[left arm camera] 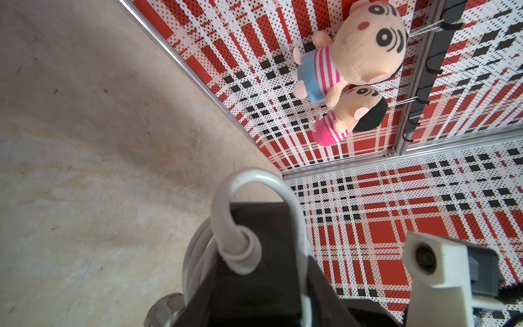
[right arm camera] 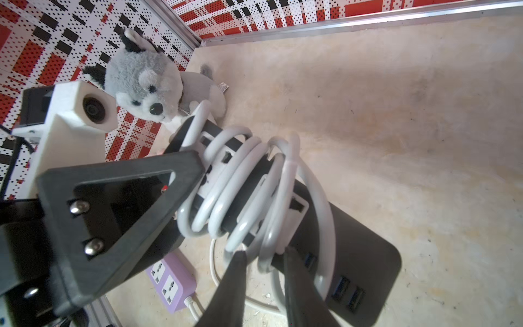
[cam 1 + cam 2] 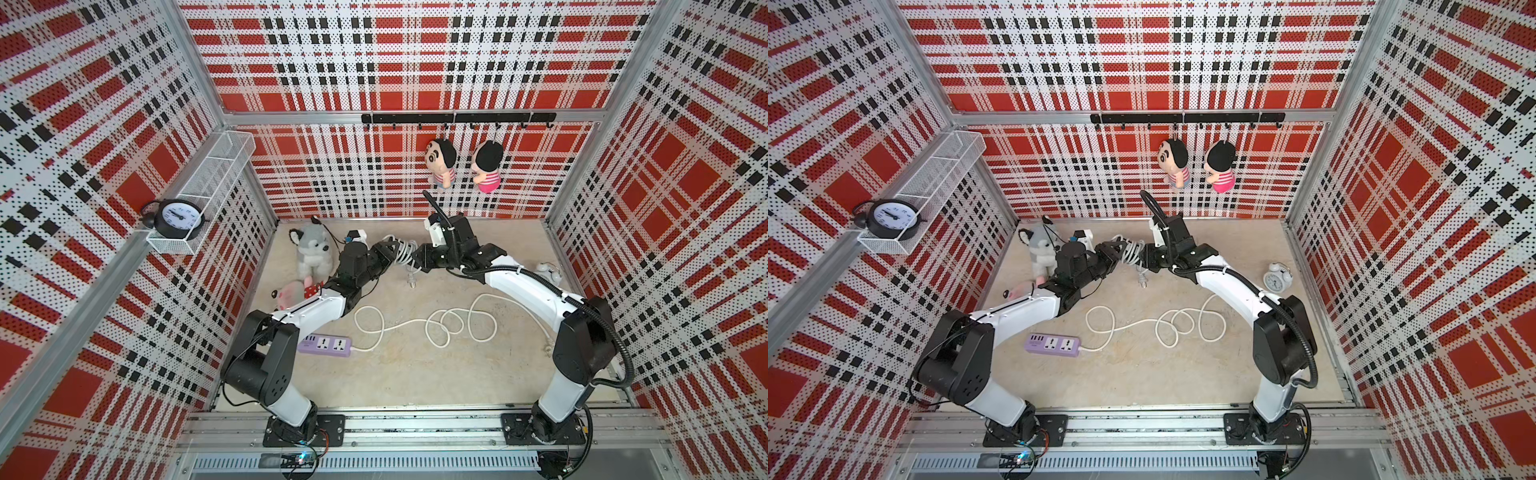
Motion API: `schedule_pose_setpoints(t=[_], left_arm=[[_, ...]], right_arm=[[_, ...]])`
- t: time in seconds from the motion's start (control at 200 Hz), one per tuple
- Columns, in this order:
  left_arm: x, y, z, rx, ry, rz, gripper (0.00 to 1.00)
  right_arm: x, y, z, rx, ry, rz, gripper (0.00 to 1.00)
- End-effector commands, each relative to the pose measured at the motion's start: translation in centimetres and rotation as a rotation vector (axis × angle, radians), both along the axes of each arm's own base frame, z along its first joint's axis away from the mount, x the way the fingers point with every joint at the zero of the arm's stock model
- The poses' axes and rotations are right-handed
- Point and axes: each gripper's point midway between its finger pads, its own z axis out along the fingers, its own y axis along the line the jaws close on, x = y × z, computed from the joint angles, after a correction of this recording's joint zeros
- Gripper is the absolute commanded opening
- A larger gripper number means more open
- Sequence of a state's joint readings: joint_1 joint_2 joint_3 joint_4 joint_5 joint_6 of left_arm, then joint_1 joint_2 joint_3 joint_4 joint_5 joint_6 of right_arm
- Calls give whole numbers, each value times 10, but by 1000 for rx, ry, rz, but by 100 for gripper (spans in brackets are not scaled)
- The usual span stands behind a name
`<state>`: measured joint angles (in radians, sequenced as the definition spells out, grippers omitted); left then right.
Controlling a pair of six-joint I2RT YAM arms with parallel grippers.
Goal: Unwrap the cord wrapped around the power strip
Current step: Unwrap the power cord from the power strip.
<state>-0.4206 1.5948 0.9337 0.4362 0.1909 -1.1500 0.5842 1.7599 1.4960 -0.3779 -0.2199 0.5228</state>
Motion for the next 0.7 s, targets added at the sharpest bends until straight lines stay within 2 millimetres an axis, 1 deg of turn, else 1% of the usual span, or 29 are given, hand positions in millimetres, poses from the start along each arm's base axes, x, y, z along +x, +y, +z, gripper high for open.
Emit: schedule_pose_setpoints(t=[0.0, 0.155, 0.266, 0.381, 0.531, 0.601, 0.696], left_arm=[[-3, -7, 55, -55, -144, -25, 0], [-4, -7, 58, -55, -149, -28, 0], [-4, -9, 57, -56, -149, -37, 0], [-5, -9, 57, -56, -147, -45, 0], [-4, -6, 52, -66, -134, -48, 0], [-4, -5, 51, -99, -129, -58, 0], [-4, -4, 52, -154, -128, -72, 0]], right_arm=[[3, 4, -6, -10, 19, -10, 27], [3, 8, -6, 8, 21, 1, 23], [3, 10, -6, 22, 20, 12, 16], [2, 9, -2, 28, 4, 13, 5], [0, 5, 8, 37, -30, 18, 5], [-2, 5, 12, 37, -47, 30, 5], [-5, 4, 12, 23, -55, 49, 5]])
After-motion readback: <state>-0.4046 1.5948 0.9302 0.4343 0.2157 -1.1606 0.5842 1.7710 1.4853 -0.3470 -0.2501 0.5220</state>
